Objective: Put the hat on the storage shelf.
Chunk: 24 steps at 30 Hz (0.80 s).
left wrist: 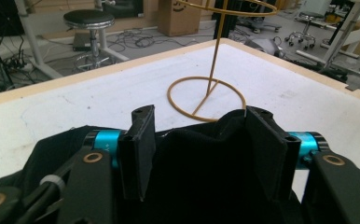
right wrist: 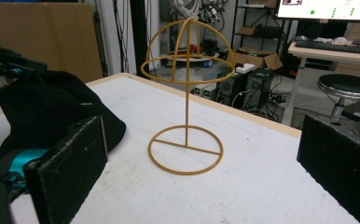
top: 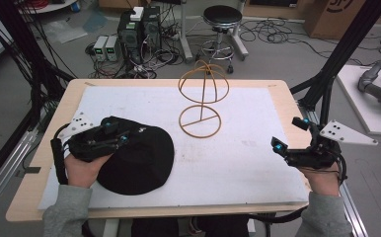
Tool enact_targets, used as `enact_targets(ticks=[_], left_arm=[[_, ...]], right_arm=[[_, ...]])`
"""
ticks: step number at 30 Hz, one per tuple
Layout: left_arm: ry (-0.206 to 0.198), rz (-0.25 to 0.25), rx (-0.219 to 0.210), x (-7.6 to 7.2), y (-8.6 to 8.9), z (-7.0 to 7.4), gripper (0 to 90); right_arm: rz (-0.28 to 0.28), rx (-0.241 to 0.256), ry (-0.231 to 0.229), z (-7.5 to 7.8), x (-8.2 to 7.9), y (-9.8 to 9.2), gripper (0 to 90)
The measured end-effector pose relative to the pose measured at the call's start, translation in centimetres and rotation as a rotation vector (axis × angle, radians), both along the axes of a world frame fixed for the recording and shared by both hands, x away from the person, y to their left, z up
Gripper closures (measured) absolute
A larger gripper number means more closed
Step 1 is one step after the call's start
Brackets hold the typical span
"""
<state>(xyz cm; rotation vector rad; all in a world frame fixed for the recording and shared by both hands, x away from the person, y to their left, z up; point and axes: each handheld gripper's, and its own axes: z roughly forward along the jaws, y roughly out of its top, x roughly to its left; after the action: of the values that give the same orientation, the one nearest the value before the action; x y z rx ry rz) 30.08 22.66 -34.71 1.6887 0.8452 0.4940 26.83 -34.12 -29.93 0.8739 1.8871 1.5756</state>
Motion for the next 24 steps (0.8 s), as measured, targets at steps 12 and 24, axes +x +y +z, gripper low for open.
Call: enact_targets(ticks=[12,24], left_arm=[[0.058,-0.016,-0.025,0.50,0.35,-0.78,73.6],[0.064,-0.013,-0.019,0.49,0.23,-0.81,83.7]], right_arm=[[0.001,0.000,-0.008,0.17,-0.15,-0.05,1.2],[-0.002,0.002,-0.004,0.14,-0.13,-0.07,1.2]])
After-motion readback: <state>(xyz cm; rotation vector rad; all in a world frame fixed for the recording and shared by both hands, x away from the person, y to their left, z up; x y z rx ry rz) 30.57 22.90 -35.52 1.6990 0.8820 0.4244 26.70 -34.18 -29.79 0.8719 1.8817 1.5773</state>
